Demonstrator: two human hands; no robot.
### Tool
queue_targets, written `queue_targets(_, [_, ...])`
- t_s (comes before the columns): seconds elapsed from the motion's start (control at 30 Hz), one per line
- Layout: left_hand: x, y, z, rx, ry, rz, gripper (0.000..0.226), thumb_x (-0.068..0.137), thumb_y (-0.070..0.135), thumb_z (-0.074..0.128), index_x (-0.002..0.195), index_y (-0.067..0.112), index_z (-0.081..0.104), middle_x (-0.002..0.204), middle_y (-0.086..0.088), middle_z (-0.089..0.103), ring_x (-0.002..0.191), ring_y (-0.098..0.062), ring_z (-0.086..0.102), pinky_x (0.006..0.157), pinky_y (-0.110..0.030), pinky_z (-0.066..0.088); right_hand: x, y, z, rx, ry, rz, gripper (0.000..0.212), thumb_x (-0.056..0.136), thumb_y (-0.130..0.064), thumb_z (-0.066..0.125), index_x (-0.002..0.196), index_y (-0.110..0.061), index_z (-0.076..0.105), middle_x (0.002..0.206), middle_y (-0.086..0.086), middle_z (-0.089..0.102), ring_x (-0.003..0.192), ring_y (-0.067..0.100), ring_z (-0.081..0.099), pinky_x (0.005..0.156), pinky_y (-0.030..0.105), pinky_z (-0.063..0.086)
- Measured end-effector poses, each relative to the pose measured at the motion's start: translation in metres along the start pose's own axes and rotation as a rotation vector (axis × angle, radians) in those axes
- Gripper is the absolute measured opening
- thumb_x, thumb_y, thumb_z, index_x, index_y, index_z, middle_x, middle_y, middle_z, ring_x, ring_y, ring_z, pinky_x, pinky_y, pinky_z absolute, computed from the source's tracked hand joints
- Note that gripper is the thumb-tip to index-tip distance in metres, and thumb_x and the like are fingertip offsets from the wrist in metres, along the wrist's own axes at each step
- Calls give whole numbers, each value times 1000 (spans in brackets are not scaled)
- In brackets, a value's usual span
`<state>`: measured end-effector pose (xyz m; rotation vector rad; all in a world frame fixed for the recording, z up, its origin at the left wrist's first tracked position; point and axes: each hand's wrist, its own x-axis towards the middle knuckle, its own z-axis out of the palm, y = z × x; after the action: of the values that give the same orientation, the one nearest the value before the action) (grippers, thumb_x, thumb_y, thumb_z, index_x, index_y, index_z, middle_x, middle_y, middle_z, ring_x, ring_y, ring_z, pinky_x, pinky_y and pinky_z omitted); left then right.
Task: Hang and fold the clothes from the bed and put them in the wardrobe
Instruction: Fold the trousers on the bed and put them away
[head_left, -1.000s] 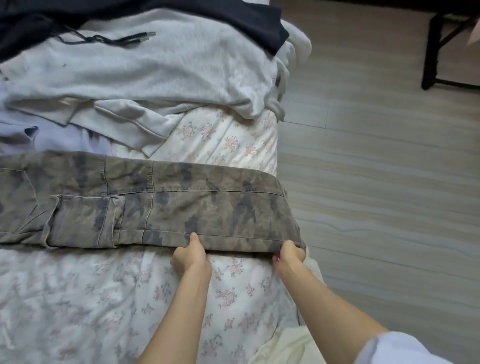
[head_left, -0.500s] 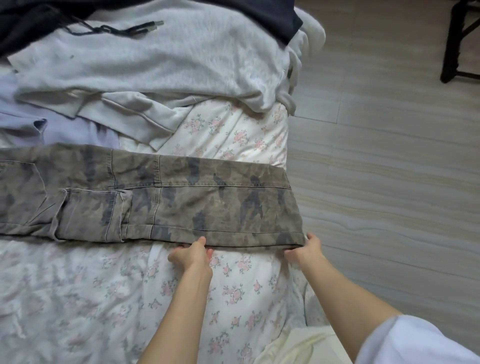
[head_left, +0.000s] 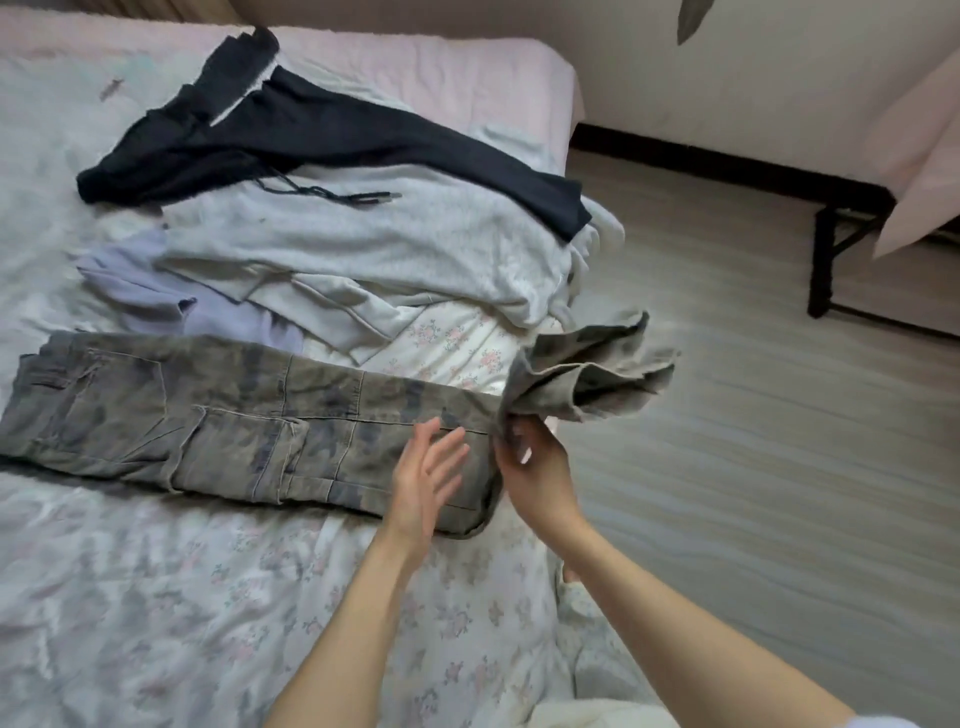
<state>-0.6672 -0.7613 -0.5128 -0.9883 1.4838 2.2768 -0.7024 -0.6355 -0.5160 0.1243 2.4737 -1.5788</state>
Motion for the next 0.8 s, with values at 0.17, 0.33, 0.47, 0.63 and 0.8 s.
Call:
queue_targets(0.17, [14, 31, -41, -662, 127, 6, 69, 71, 60, 58, 122, 13, 59, 115, -12, 63, 97, -27, 65, 80, -36, 53, -14, -10, 37, -388, -592, -273, 35, 92, -25, 50, 126, -24, 57, 141, -2, 46, 137, 19, 31, 111, 42, 27])
queue_targets(0.33, [18, 12, -92, -699, 309, -197, 86, 84, 72, 39, 149, 18, 24, 152, -11, 30, 138, -35, 30, 110, -51, 25, -13, -2, 50, -456, -642, -184, 44, 95, -20, 44, 139, -16, 44, 144, 1, 42, 135, 19, 34, 112, 31, 27])
queue_targets(0.47, [30, -6, -95, -548, 343, -273, 74, 91, 51, 51, 149, 15, 23, 152, -10, 31, 137, -32, 35, 110, -46, 31, 3, 6, 47, -536, -645, -93, 44, 95, -12, 38, 138, -12, 42, 143, 5, 42, 133, 21, 37, 108, 26, 26])
queue_targets(0.63, [40, -26, -83, -569, 383, -246, 47, 102, 25, 40, 146, 18, 28, 147, -7, 40, 130, -28, 44, 99, -43, 38, 43, 12, 43, -666, -605, -87, 41, 95, -12, 37, 134, -6, 45, 137, 12, 47, 132, 23, 39, 103, 27, 31])
queue_targets(0.8, [39, -36, -78, -710, 437, -215, 50, 102, 23, 40, 149, 24, 23, 147, -6, 40, 128, -28, 46, 102, -42, 36, 99, 10, 49, -723, -545, -71, 42, 94, -14, 40, 135, -5, 43, 139, 15, 46, 127, 27, 43, 101, 32, 34])
